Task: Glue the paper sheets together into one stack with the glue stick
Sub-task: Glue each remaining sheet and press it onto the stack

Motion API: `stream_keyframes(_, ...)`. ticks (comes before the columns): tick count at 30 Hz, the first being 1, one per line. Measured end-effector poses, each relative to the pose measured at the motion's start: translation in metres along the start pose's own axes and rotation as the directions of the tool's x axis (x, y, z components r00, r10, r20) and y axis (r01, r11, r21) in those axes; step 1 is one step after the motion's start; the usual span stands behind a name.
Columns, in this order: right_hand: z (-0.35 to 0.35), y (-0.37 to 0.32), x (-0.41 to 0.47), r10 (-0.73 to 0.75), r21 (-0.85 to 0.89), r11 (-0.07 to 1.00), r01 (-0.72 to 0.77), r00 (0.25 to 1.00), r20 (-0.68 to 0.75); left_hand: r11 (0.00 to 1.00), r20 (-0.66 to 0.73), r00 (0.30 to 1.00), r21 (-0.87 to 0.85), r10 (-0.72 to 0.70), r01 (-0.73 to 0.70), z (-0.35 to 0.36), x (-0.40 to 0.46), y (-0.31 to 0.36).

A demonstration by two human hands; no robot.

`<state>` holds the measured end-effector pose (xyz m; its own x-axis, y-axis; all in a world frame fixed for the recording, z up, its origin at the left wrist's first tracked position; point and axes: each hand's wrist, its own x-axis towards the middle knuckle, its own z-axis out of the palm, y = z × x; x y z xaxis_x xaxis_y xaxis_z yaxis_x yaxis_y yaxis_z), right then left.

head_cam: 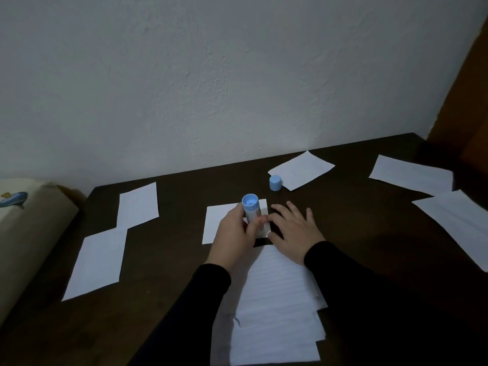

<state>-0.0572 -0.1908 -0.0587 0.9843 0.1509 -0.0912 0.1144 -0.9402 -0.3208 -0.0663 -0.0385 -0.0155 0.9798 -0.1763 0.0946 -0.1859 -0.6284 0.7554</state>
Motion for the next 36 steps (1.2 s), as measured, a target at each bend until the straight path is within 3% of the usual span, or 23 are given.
stream_keyframes(11,-0.002,-0.001,-0.004,-0.005,-0.008,1.000,0.005,0.998,-0.059,0.989,-0.039,0.991,0.077,-0.127,0.129,-0.029,0.001,-0.017)
stream_keyframes(27,-0.004,-0.009,-0.002,0.012,-0.053,0.999,-0.012,1.000,0.003,0.950,-0.172,0.940,0.055,-0.295,0.309,-0.059,-0.001,-0.045)
stream_keyframes(30,-0.004,-0.012,-0.003,-0.031,-0.062,0.998,0.031,1.000,0.005,0.952,-0.235,0.924,-0.032,-0.303,0.304,-0.062,-0.004,-0.044)
stream_keyframes(34,-0.004,-0.014,-0.003,-0.045,-0.040,0.998,0.048,0.997,0.057,0.926,-0.379,0.862,-0.300,-0.335,0.228,-0.070,-0.008,-0.037)
stream_keyframes(36,-0.005,-0.016,-0.003,-0.046,-0.082,0.995,0.051,0.997,0.065,0.928,-0.445,0.838,-0.329,-0.316,0.175,-0.072,-0.007,-0.035)
